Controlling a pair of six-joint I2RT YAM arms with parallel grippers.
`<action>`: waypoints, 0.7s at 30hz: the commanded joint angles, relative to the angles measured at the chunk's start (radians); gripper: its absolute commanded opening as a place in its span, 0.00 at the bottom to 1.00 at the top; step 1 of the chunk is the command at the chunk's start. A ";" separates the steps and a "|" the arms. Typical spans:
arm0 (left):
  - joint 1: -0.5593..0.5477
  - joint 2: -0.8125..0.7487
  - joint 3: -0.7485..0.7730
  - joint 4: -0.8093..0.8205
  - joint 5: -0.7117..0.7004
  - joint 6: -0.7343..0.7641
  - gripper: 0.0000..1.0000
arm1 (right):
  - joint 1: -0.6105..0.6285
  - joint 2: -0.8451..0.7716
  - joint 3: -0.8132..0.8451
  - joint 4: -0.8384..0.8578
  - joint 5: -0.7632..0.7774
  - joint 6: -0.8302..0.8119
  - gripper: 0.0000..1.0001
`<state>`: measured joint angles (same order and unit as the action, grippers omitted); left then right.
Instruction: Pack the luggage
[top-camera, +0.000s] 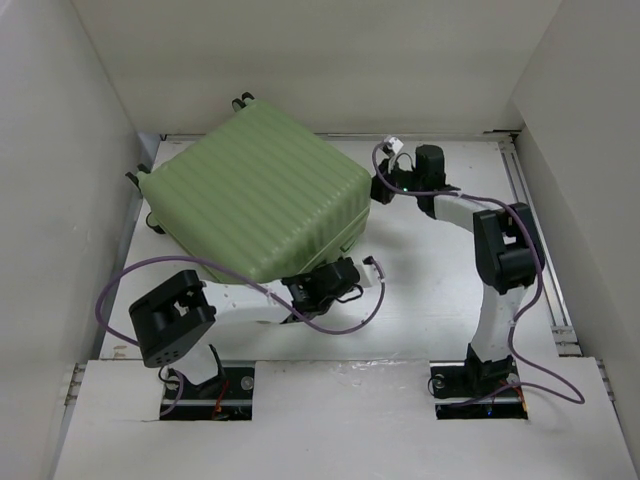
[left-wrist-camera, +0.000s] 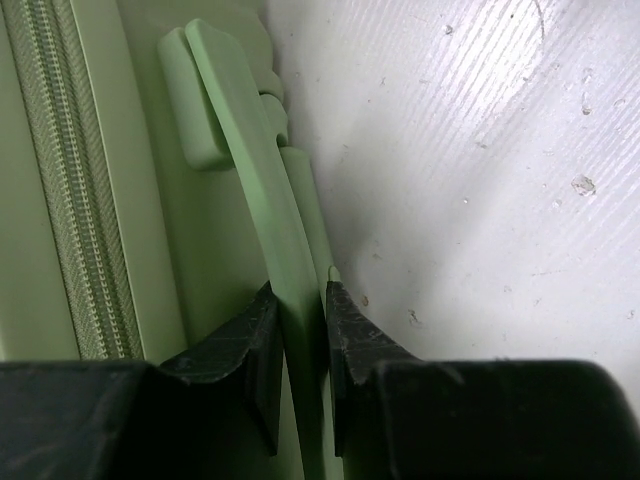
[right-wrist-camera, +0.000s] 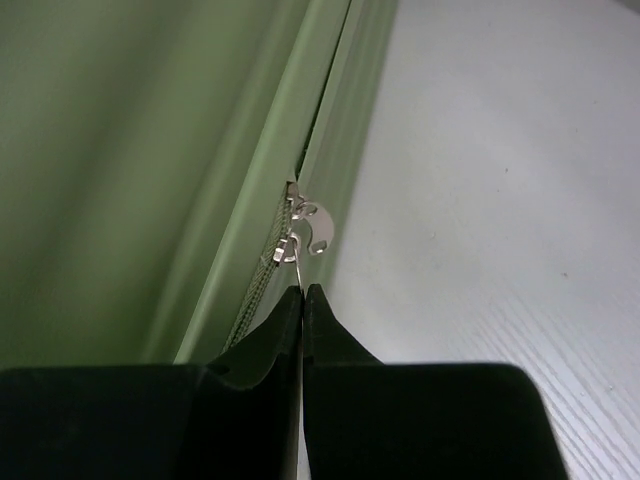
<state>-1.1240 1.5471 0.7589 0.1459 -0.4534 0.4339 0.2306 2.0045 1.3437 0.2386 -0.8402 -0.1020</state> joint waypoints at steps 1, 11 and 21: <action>-0.094 0.057 -0.122 -0.373 0.317 0.074 0.00 | 0.019 -0.001 -0.135 0.353 0.213 0.051 0.00; 0.194 0.025 0.758 -0.722 0.527 -0.040 0.26 | 0.018 0.008 -0.167 0.372 0.253 0.085 0.00; 0.375 -0.292 0.984 -0.836 0.655 -0.145 0.36 | 0.018 0.073 -0.081 0.295 0.231 0.056 0.00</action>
<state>-0.8288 1.4021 1.8099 -0.6033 0.2050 0.3763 0.2600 2.0251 1.2259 0.5785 -0.6956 -0.0227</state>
